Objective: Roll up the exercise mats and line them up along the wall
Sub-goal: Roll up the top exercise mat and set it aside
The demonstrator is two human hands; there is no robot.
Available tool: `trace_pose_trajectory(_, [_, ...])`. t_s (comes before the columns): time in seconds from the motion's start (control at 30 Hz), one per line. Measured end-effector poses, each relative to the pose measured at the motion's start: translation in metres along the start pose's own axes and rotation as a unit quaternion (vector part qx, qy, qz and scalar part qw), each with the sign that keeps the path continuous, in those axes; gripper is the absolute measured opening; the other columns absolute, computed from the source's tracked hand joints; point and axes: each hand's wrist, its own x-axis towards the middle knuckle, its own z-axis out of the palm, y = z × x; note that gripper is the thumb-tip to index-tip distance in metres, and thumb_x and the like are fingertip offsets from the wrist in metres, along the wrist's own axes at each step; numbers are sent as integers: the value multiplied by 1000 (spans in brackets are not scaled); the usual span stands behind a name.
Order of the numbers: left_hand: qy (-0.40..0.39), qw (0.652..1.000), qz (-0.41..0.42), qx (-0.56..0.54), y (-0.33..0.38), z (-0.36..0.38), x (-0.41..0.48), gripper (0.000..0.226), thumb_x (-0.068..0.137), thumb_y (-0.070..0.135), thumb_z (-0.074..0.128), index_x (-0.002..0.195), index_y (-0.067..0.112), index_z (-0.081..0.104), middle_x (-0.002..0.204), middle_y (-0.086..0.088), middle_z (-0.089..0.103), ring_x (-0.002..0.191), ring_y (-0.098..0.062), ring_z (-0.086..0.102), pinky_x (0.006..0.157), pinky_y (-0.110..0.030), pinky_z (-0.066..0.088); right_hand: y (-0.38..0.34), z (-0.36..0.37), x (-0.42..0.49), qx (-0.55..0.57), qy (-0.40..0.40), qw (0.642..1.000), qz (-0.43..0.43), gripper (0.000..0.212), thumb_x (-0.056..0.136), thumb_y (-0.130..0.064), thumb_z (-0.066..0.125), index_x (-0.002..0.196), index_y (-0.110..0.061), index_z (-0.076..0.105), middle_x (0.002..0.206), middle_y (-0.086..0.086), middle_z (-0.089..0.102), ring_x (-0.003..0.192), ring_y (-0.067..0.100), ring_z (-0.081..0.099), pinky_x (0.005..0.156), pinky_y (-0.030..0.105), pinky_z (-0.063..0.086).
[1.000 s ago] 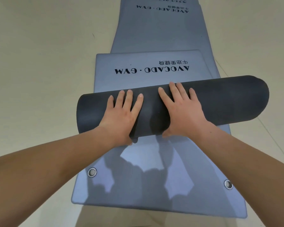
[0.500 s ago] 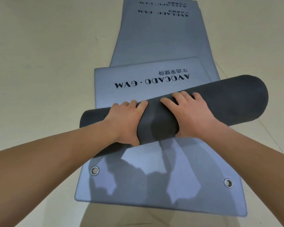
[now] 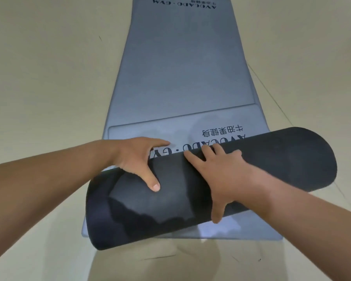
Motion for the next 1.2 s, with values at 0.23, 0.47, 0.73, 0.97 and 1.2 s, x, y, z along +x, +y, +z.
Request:
trace_pose_trajectory(0.23, [34,992,-6,121,18,-22,-17,108,71,61,91,161,37,37,161,9,44,143,-22,49,115,-43,45,17,-28,23,7,29,999,-25,166,36,-75,95,166,-39,-2,150,1,47,131,34,57,99,55,51])
trace_pose_trajectory(0.47, [71,969,-34,233,26,33,-14,165,49,76,90,162,35,-23,163,-4,18,149,-34,29,110,-69,41,51,-55,28,213,127,969,25,136,52,-72,95,164,-47,24,164,-12,36,146,25,47,103,48,47])
trace_pose_trajectory(0.73, [60,997,3,41,-14,-41,14,128,42,66,98,149,60,29,135,24,60,123,-17,63,106,-45,52,27,-41,35,72,168,983,29,145,51,-81,86,166,-44,7,162,4,34,150,33,34,114,59,38])
trace_pose_trajectory(0.97, [-42,979,-13,-198,-18,-23,35,88,58,34,105,132,46,60,119,13,77,101,-17,79,92,-45,65,71,-30,27,170,279,942,82,120,57,-82,85,161,-48,35,168,-4,33,154,28,35,117,57,38])
trace_pose_trajectory(1.2, [-19,970,17,-241,-26,4,44,80,64,50,100,133,57,60,120,25,74,107,-6,75,102,-40,58,57,11,33,384,261,876,128,76,87,-88,50,155,-57,39,178,-13,7,164,22,-12,123,76,18])
